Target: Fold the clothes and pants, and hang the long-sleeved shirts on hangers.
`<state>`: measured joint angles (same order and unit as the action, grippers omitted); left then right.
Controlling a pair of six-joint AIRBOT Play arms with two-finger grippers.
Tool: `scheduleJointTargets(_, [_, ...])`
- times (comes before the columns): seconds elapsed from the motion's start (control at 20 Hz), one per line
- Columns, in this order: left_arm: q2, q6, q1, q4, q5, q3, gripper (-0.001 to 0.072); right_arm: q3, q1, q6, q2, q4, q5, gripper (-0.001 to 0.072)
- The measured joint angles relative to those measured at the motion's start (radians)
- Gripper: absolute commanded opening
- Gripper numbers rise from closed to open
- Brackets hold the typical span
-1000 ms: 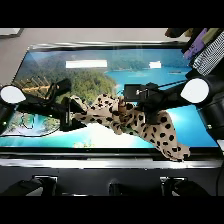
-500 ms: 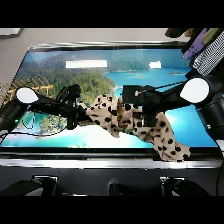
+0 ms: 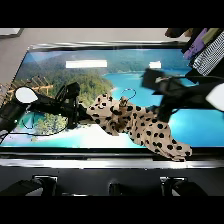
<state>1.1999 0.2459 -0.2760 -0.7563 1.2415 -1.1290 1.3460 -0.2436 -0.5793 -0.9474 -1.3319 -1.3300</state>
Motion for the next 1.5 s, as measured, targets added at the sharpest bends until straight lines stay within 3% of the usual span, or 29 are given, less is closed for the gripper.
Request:
scheduleJointTargets(0.15, [-0.008,-0.001,0.000,0.008,-0.001,0.000,0.0014,-0.018,0.207,0.002,0.023,0.105,-0.036,0.0541])
scheduleJointTargets(0.35, [-0.012,-0.003,0.000,0.023,-0.002,0.000,0.0014,-0.140,0.416,0.116,0.027,0.258,-0.090,0.0540])
scheduleJointTargets(0.55, [-0.013,-0.003,0.000,0.028,-0.001,0.000,0.0014,-0.266,0.447,0.228,-0.002,0.356,-0.092,0.0540])
scheduleJointTargets(0.85, [-0.013,-0.003,0.000,0.033,-0.001,0.000,0.0014,-0.320,0.378,0.291,-0.124,0.436,0.006,0.0537])
scheduleJointTargets(0.9, [-0.013,-0.003,0.000,0.033,-0.001,0.000,0.0014,-0.323,0.367,0.297,-0.144,0.443,0.014,0.0478])
scheduleJointTargets(1.0, [-0.013,-0.004,0.000,0.034,-0.001,0.000,0.0015,-0.325,0.353,0.303,-0.179,0.451,0.023,0.0128])
scheduleJointTargets(1.05, [-0.013,-0.001,0.000,0.033,-0.002,0.000,0.0016,-0.326,0.349,0.322,-0.188,0.448,0.018,0.0022])
scheduleJointTargets(1.15, [-0.013,-0.001,0.001,0.028,-0.010,0.000,0.0024,-0.325,0.344,0.324,-0.195,0.447,-0.015,0.0019])
scheduleJointTargets(1.2, [-0.013,-0.002,0.000,0.032,-0.009,0.000,0.0082,-0.324,0.344,0.324,-0.191,0.446,-0.036,0.0019])
scheduleJointTargets(1.25, [-0.013,-0.003,0.000,0.033,-0.006,0.000,0.0212,-0.323,0.343,0.319,-0.182,0.447,-0.047,0.0018])
scheduleJointTargets(1.35, [-0.013,-0.002,0.000,0.036,-0.004,0.000,0.0247,-0.322,0.341,0.317,-0.151,0.448,-0.083,0.0017])
scheduleJointTargets(1.4, [-0.013,0.003,0.000,0.035,-0.018,0.000,0.0328,-0.322,0.341,0.311,-0.128,0.446,-0.090,0.0016])
scheduleJointTargets(1.45, [-0.013,0.023,0.000,0.038,-0.028,0.000,0.0341,-0.322,0.341,0.296,-0.103,0.438,-0.092,0.0016])
scheduleJointTargets(1.5, [-0.013,0.037,-0.001,0.039,-0.047,0.000,0.0450,-0.322,0.340,0.276,-0.073,0.425,-0.098,0.0016])
